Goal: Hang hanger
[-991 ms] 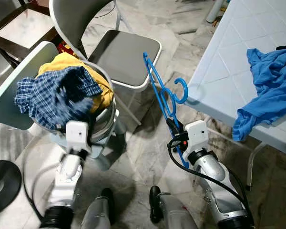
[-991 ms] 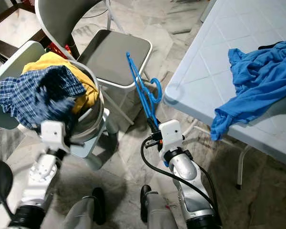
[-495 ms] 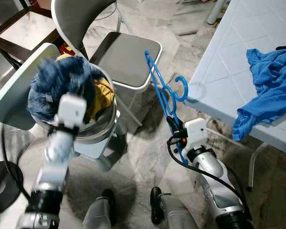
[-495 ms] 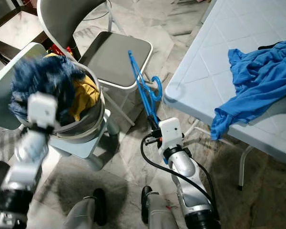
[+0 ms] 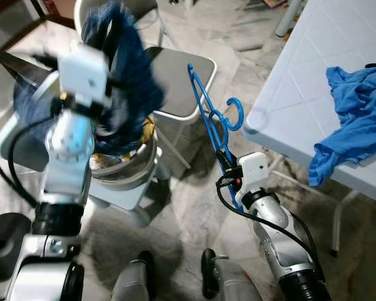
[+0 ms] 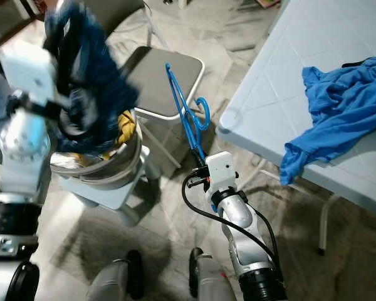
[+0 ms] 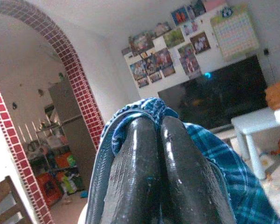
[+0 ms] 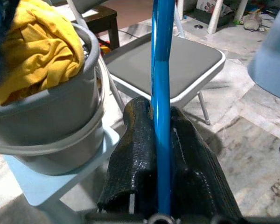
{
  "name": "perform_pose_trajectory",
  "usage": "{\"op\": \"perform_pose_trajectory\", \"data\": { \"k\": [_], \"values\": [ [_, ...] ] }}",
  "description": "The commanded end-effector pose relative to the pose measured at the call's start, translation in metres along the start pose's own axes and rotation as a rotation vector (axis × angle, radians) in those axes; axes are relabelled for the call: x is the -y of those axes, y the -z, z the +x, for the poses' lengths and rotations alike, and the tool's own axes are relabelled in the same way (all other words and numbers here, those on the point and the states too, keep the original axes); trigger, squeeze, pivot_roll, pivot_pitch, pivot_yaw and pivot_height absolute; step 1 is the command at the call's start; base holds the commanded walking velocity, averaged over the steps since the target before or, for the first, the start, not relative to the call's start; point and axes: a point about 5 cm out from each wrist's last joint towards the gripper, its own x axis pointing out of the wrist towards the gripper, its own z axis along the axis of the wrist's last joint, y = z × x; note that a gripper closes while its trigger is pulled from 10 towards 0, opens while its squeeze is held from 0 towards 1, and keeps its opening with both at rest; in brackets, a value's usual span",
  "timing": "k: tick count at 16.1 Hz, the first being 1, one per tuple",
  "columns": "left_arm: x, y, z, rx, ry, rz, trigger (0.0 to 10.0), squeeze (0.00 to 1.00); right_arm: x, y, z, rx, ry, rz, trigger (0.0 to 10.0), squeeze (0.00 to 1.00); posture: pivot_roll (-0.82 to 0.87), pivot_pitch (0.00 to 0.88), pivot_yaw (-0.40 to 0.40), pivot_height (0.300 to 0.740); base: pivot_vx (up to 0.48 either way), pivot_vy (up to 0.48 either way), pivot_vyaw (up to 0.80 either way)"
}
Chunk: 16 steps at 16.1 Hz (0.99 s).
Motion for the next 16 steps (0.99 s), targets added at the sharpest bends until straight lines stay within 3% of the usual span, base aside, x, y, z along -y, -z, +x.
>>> {"op": "perform_pose_trajectory", "data": {
  "k": [1,3,5,7,9,10,11,12,13,15,16],
  "values": [
    [-0.001,-0.002,0.002,-0.015,0.006,-0.034,0.0,0.00,0.002,0.002,-0.001,0.007,0.025,-0.001,10.0,0.00,-0.13,0.191,0.009,0.740,0.000,0.000,0.00],
    [0.002,0.011,-0.008,-0.100,-0.001,-0.065,0.0,0.00,0.006,0.003,-0.001,0.012,0.062,-0.005,10.0,0.00,-0.13,0.177,0.025,0.740,0.000,0.000,0.00],
    [0.011,0.046,-0.046,-0.302,-0.019,-0.079,0.0,0.00,0.011,0.004,-0.003,0.020,0.114,0.000,10.0,0.00,-0.13,0.164,0.042,0.740,0.000,0.000,0.00],
    [0.022,0.065,-0.076,-0.438,-0.023,-0.091,0.0,0.00,0.016,0.006,-0.005,0.022,0.157,0.023,10.0,0.00,-0.13,0.155,0.052,0.740,0.000,0.000,0.00],
    [0.040,0.074,-0.096,-0.520,0.024,-0.050,0.0,0.00,0.023,0.006,-0.008,0.032,0.201,0.035,10.0,0.00,-0.13,0.148,0.057,0.740,0.000,0.000,0.00],
    [0.045,0.077,-0.104,-0.548,0.044,-0.073,0.0,0.00,0.025,0.005,-0.010,0.036,0.216,0.036,10.0,0.00,-0.14,0.145,0.058,0.740,0.000,0.000,0.00],
    [0.053,0.081,-0.117,-0.589,0.069,-0.122,1.8,0.00,0.030,0.004,-0.013,0.042,0.245,0.030,10.0,0.00,-0.14,0.143,0.058,0.740,0.000,0.000,0.00],
    [0.055,0.083,-0.122,-0.605,0.070,-0.143,2.5,0.00,0.032,0.003,-0.014,0.045,0.261,0.027,10.0,0.00,-0.15,0.139,0.060,0.740,0.000,0.000,0.00],
    [0.058,0.088,-0.132,-0.642,0.069,-0.168,6.0,0.00,0.037,0.003,-0.019,0.050,0.293,0.025,10.0,0.00,-0.16,0.137,0.059,0.740,0.000,0.000,0.00],
    [0.064,0.092,-0.139,-0.678,0.073,-0.214,10.0,0.00,0.043,0.003,-0.026,0.054,0.327,0.046,10.0,0.00,-0.17,0.129,0.057,0.740,0.000,0.000,0.00],
    [0.067,0.093,-0.140,-0.690,0.070,-0.239,10.0,0.00,0.044,0.004,-0.028,0.058,0.325,0.065,10.0,0.00,-0.18,0.125,0.060,0.740,0.000,0.000,0.00]
  ]
}}
